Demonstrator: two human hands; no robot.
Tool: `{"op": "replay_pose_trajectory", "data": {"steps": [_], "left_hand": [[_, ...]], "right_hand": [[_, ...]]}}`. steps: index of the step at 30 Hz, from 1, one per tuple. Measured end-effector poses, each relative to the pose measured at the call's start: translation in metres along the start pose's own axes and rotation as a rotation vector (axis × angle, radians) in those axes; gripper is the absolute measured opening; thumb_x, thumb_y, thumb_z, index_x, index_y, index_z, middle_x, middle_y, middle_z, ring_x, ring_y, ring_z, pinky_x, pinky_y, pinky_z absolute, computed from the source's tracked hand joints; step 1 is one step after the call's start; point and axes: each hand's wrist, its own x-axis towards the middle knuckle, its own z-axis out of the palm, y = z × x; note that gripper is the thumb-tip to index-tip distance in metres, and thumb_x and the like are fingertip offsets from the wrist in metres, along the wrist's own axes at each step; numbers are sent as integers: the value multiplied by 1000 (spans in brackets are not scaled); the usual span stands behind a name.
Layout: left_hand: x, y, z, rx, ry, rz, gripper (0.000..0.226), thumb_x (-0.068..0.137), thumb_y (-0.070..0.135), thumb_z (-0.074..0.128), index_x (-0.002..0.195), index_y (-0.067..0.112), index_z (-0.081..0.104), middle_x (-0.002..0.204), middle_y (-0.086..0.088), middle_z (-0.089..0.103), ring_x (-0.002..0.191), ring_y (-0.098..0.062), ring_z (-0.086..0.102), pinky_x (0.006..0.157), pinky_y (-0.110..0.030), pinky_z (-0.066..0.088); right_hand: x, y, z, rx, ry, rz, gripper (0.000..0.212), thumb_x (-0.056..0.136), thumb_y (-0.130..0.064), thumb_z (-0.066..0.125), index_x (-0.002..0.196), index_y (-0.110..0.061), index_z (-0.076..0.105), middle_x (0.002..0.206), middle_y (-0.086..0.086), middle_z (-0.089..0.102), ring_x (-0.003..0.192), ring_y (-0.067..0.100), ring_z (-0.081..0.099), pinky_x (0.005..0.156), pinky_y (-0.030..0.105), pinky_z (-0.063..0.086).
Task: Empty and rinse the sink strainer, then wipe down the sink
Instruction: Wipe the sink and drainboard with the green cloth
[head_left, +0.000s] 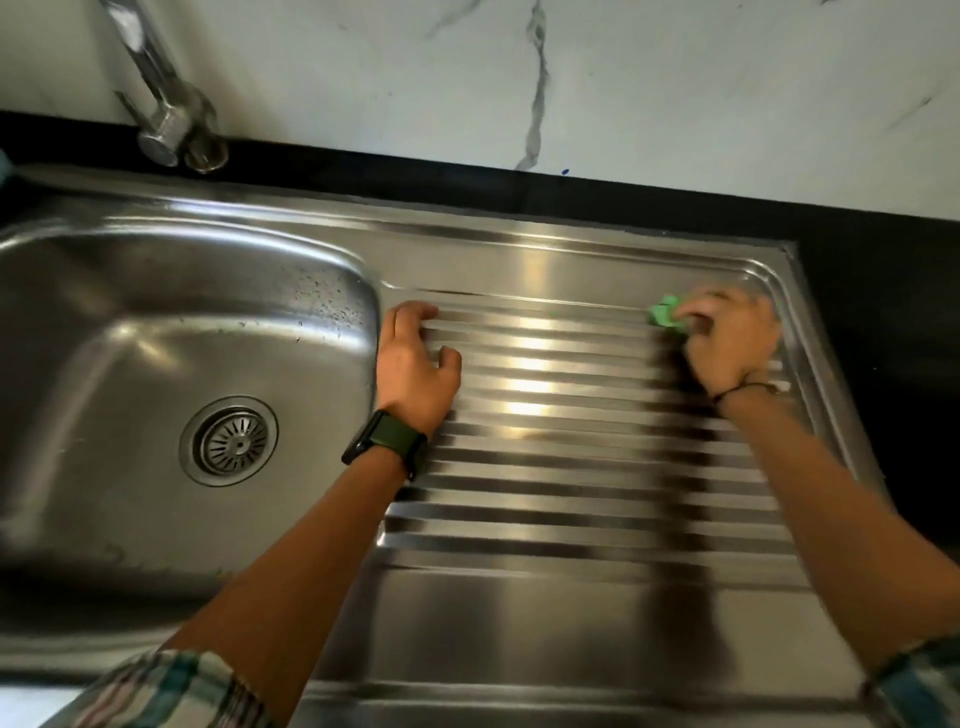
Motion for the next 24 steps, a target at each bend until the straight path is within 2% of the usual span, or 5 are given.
{"op": "replay_pose_trajectory", "data": {"steps": [3, 9, 14, 20, 24], "left_hand": [[0, -1, -2, -125, 48, -68, 47, 77, -5, 53, 121, 9, 44, 122, -11, 50, 104, -24, 52, 90, -30, 48], [1, 0, -8, -316, 163, -157, 63, 71, -13, 51, 128, 8, 38, 131, -14, 46, 118, -21, 48, 102, -31, 43], [-1, 1, -8, -59, 85, -116, 69, 71, -18, 43, 135, 5, 32, 138, -16, 37, 125, -28, 40, 106, -29, 36], [-5, 0, -9, -69, 31, -93, 67, 75, -18, 38, 137, 6, 32, 140, -13, 35, 126, -25, 41, 107, -27, 34], [-2, -2, -6, -112, 38, -103, 69, 74, -20, 37, 137, 7, 32, 140, -13, 35, 123, -25, 43, 97, -7, 27]], "right_hand": [[-11, -99, 39, 220, -28, -198, 29, 79, -1, 53, 94, -18, 71, 116, 4, 63, 110, 33, 47, 90, 34, 28], [-24, -239, 75, 257, -224, -573, 22, 89, -17, 51, 106, -16, 66, 124, 2, 58, 114, 31, 41, 89, 40, 30], [-20, -174, 56, 210, -200, -660, 25, 85, -9, 58, 103, -22, 70, 123, 1, 62, 106, 31, 50, 87, 39, 42], [-21, 5, 2, 108, -57, -284, 24, 82, 3, 59, 93, -14, 73, 114, 12, 67, 103, 37, 60, 94, 46, 43], [-15, 39, -11, 158, 21, -20, 22, 79, 13, 55, 90, 3, 71, 112, 22, 66, 105, 39, 60, 101, 47, 41]]}}
